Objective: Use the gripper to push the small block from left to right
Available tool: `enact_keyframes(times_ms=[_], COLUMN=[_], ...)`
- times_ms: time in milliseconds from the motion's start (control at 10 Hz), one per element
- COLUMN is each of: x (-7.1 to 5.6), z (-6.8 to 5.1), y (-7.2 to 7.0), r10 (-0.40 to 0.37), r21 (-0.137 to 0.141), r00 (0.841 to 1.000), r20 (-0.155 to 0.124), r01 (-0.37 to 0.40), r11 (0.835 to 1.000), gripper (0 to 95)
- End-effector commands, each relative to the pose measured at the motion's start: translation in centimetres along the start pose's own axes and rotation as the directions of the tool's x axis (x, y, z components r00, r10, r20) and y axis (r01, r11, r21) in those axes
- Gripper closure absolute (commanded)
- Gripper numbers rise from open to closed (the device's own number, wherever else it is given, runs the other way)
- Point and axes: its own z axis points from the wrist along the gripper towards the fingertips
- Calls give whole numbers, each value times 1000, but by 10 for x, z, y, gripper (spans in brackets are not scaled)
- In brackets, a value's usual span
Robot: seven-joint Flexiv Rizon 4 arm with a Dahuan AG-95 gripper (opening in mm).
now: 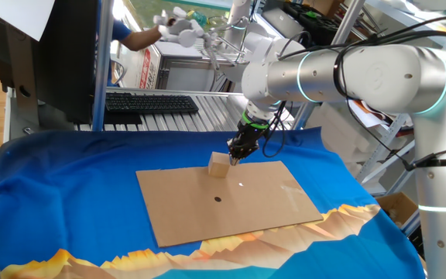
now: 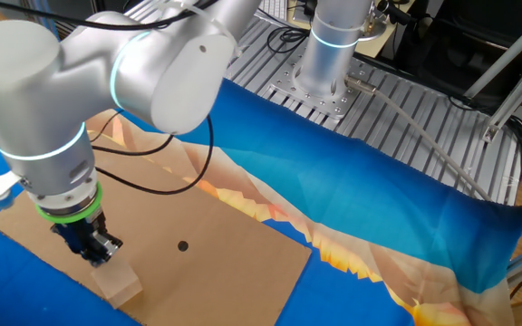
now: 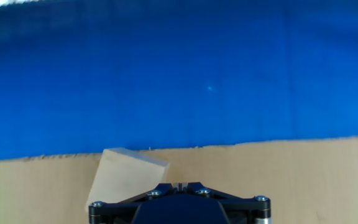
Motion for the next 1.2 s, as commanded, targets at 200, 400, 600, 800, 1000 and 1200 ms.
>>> enact_keyframes(times_ms=[200,400,600,800,1000,1200], x=[3,3,0,-2,-6,-15], z=[0,0,-1,-2,-2,5], y=[1,1,-1,-3,-6,-9], r10=[-95,-82,-69,-64,-53,-47], r21=[7,12,11,7,4,0], r00=[995,996,997,998,998,999], r20=[23,20,17,12,16,22], r01=[95,82,69,64,53,47], r11=[995,997,998,998,999,999], gripper=[950,950,950,950,950,950])
